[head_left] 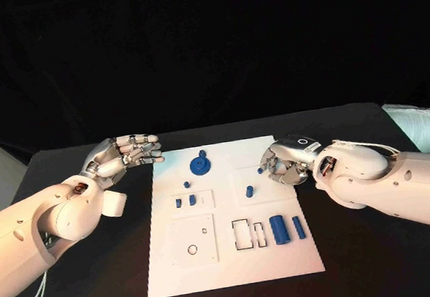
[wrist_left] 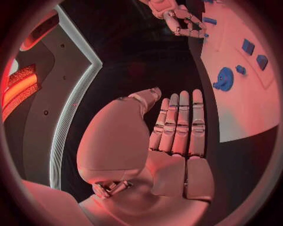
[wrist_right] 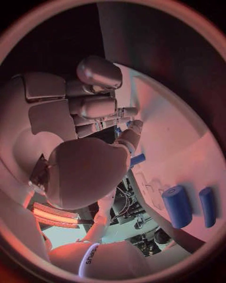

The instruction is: Assemble the parts on the task board

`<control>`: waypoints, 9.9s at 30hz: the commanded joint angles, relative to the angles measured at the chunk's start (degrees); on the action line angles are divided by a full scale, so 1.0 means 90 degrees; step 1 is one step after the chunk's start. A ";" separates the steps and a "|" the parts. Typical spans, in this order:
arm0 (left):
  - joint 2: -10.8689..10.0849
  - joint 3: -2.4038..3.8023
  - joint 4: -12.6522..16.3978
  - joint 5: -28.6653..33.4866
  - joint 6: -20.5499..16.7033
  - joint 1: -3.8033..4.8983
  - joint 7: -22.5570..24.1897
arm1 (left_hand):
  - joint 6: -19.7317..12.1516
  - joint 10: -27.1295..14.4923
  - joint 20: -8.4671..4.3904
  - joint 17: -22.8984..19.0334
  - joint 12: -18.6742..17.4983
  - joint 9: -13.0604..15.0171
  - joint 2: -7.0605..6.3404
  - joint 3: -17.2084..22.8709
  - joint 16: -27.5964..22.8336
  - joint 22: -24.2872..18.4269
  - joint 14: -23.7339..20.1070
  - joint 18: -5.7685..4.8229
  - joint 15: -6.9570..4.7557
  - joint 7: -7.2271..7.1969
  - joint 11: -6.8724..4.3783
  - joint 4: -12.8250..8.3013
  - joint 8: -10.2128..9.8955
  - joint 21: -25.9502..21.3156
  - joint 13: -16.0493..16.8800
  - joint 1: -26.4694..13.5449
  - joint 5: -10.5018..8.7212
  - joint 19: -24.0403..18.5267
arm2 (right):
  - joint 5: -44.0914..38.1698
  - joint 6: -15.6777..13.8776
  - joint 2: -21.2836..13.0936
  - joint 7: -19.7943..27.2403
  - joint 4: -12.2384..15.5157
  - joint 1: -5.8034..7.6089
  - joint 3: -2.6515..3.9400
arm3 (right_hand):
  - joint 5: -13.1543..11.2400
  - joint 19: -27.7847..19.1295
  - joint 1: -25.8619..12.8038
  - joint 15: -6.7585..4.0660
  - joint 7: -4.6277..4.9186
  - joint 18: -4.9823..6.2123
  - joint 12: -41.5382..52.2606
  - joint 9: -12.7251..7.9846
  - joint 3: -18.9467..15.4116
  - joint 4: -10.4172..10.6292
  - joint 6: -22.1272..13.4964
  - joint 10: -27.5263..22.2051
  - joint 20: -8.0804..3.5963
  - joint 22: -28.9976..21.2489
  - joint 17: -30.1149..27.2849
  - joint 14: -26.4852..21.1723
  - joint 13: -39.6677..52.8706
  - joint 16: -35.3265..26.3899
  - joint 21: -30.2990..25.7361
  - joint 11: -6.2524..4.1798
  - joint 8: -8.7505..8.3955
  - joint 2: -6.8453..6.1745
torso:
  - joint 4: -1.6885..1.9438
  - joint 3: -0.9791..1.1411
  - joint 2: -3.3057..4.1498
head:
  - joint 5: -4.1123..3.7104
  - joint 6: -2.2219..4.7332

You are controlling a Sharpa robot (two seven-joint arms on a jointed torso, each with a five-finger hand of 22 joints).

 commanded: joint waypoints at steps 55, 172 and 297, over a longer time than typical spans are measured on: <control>-0.0041 0.0006 0.0045 -0.0153 0.0070 -0.0092 -0.0096 | 0.0013 -0.0187 -0.0008 -0.0034 -0.0092 -0.0053 0.0090 -0.0014 -0.0294 -0.0154 0.0199 0.0026 0.0052 0.0197 0.0124 -0.0130 -0.0073 -0.0197 0.0006 -0.0078 -0.0006 0.0248 | -0.0799 0.0030 0.0455 -0.0601 0.0035 -0.0190 -0.0040 | -0.0291 -0.0053 0.0214 0.0047 -0.0046 -0.0041 0.0051 0.0300 0.0567 0.0087 0.0413 -0.0264 0.0042 0.0141 -0.0022 0.0114 -0.0208 0.0231 0.0090 -0.0007 0.0264 0.0059 | -0.0003 0.0006 -0.0008 | 0.0025 -0.0049; 0.0210 0.0005 -0.0258 -0.0171 0.0013 -0.0227 -0.0136 | -0.0003 -0.0317 0.0023 -0.0038 -0.0082 -0.0096 0.0142 -0.0028 -0.0466 -0.0247 0.0185 0.0023 0.0085 0.0216 0.0154 -0.0193 -0.0127 -0.0342 0.0010 -0.0052 -0.0004 0.0244 | -0.0135 -0.1289 0.0173 -0.0329 0.1755 -0.0313 0.0066 | -0.0497 0.0113 0.0361 -0.0095 -0.0167 -0.0160 0.0109 0.0706 0.0862 -0.0177 0.0550 0.0344 -0.0087 0.0950 0.0071 0.0118 -0.0109 0.0477 0.0672 -0.0180 0.0517 0.0283 | -0.0006 -0.0013 -0.0086 | 0.0399 -0.0144; 0.0304 0.0003 -0.0272 -0.0138 0.0025 -0.0247 -0.0183 | 0.0029 -0.0294 0.0035 -0.0036 -0.0061 -0.0107 0.0161 -0.0039 -0.0545 -0.0286 0.0179 0.0022 0.0093 0.0213 0.0151 -0.0210 -0.0129 -0.0404 0.0018 -0.0058 -0.0004 0.0246 | -0.1098 -0.0746 0.1716 -0.0730 0.0800 -0.1222 -0.0088 | -0.0615 -0.0720 0.0116 0.0195 0.0058 0.0210 0.0029 0.0561 0.0256 -0.0006 -0.0312 -0.1236 0.0180 -0.0892 -0.1411 -0.0445 -0.0523 -0.0472 -0.1124 0.0163 -0.0048 -0.0188 | 0.0004 -0.0042 -0.0149 | 0.0705 -0.0318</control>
